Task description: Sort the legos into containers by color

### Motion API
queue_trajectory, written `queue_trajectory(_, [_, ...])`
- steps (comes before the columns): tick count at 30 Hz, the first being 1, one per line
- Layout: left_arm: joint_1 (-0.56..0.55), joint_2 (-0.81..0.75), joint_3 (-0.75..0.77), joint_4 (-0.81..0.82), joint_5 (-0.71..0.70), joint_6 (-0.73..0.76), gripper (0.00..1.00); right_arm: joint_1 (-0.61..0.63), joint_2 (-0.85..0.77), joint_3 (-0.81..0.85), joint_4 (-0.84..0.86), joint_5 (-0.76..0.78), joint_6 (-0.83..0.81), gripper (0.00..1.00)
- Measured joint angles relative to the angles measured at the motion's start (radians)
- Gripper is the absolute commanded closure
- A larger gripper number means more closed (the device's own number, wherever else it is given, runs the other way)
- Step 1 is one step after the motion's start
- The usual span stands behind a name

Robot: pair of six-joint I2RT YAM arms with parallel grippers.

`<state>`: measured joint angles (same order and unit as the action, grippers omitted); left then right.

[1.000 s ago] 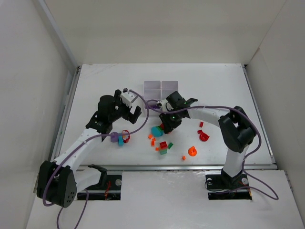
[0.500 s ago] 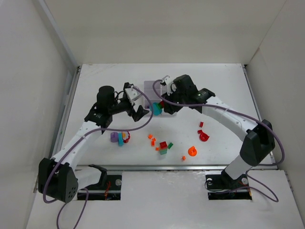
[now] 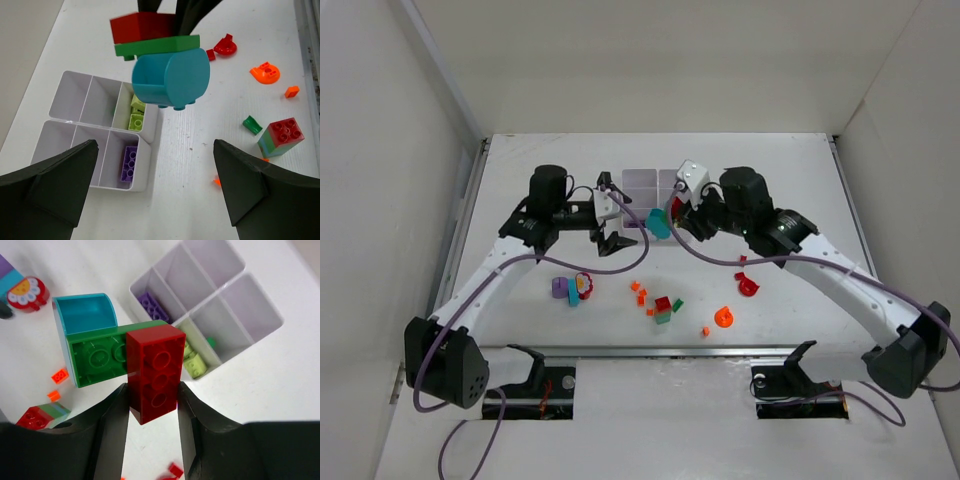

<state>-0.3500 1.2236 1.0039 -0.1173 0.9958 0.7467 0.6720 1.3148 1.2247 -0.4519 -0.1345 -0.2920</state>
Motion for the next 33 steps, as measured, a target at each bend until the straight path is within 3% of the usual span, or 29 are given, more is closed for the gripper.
queue_trajectory(4, [-0.006, 0.044, 0.042, -0.017, 0.033, 0.001, 0.0, 0.01, -0.05, -0.006, 0.055, -0.009, -0.075, 1.0])
queue_trajectory(15, [-0.037, 0.087, 0.105, -0.032, 0.097, -0.001, 0.0, 0.036, 0.033, 0.0, 0.058, -0.014, -0.166, 1.0])
queue_trajectory(26, [-0.042, 0.152, 0.133, -0.075, 0.077, 0.011, 0.0, 0.085, 0.034, 0.031, 0.06, -0.013, -0.201, 1.0])
queue_trajectory(30, [-0.048, 0.154, 0.138, -0.076, 0.085, 0.008, 0.19, 0.085, 0.034, 0.031, 0.06, -0.011, -0.205, 1.0])
queue_trajectory(31, [-0.048, 0.154, 0.141, -0.079, 0.089, 0.006, 0.35, 0.087, 0.034, 0.032, 0.06, -0.008, -0.206, 1.0])
queue_trajectory(33, [-0.048, 0.154, 0.144, -0.098, 0.106, 0.002, 0.56, 0.089, 0.034, 0.037, 0.063, 0.003, -0.21, 1.0])
